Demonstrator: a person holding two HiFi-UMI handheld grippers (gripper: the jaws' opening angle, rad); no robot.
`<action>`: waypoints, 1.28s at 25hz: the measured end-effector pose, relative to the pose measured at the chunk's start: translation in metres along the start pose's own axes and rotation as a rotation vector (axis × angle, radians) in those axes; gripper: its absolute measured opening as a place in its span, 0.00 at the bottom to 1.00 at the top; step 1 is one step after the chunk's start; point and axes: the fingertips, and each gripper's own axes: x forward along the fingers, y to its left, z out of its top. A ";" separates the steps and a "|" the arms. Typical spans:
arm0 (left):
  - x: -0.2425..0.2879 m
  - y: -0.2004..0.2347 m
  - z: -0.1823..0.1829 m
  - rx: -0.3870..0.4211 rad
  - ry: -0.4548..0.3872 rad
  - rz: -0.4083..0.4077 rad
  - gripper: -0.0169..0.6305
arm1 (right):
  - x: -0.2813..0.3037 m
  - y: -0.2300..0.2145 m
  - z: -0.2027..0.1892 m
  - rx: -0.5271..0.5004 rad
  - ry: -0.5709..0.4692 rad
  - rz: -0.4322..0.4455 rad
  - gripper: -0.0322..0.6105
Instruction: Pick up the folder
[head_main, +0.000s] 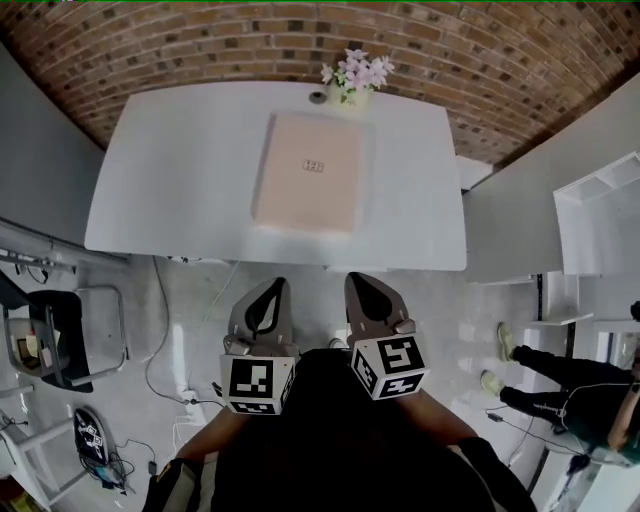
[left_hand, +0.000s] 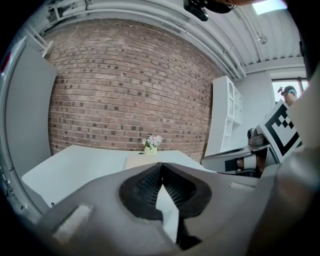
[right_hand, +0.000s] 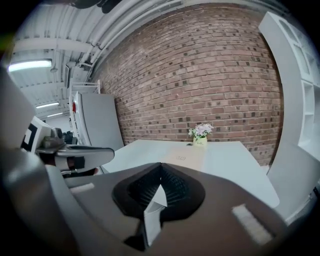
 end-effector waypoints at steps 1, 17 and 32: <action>0.001 0.005 0.002 0.000 -0.004 -0.012 0.02 | 0.003 0.002 0.001 0.005 -0.001 -0.012 0.05; 0.034 0.042 0.004 -0.033 0.012 -0.044 0.02 | 0.049 -0.005 0.005 0.042 0.047 -0.039 0.05; 0.128 0.036 0.023 -0.038 0.069 0.077 0.02 | 0.117 -0.089 0.022 0.063 0.095 0.079 0.05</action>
